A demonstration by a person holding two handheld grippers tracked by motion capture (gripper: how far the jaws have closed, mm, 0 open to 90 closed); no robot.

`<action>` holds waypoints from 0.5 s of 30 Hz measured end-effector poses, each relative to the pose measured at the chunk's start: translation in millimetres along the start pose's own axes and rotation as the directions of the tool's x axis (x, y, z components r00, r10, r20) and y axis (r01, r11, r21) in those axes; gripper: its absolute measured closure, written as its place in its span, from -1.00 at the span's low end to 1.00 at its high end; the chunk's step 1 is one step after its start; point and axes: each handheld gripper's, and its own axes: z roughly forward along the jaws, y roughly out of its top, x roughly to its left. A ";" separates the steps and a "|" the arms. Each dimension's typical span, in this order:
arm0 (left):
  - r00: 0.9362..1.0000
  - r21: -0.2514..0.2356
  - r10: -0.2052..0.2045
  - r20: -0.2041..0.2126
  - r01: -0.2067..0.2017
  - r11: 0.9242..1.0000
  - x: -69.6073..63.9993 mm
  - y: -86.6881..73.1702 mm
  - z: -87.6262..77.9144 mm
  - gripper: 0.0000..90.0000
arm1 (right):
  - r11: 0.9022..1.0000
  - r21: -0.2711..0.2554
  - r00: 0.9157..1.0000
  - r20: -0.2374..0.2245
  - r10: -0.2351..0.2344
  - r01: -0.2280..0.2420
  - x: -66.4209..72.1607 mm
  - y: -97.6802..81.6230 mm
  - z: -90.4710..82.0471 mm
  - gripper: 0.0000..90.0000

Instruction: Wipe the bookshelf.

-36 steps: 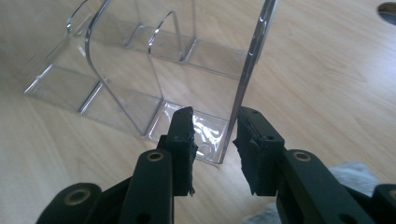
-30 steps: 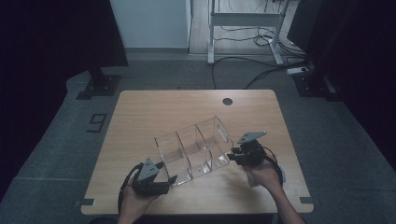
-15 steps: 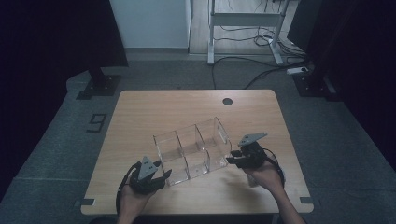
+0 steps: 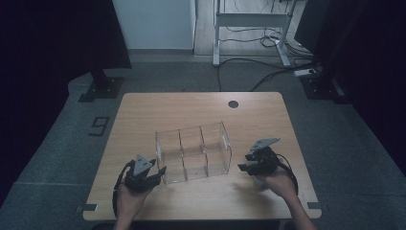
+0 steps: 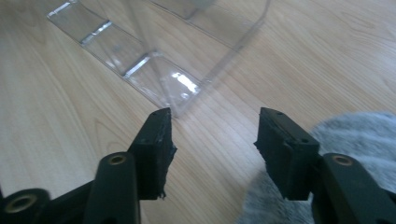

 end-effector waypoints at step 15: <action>0.997 0.017 -0.029 -0.078 0.030 0.999 -0.6 21.4 11.8 0.39 | 0.999 -0.015 0.997 0.061 0.038 -0.037 -13.1 -9.0 -11.9 -0.16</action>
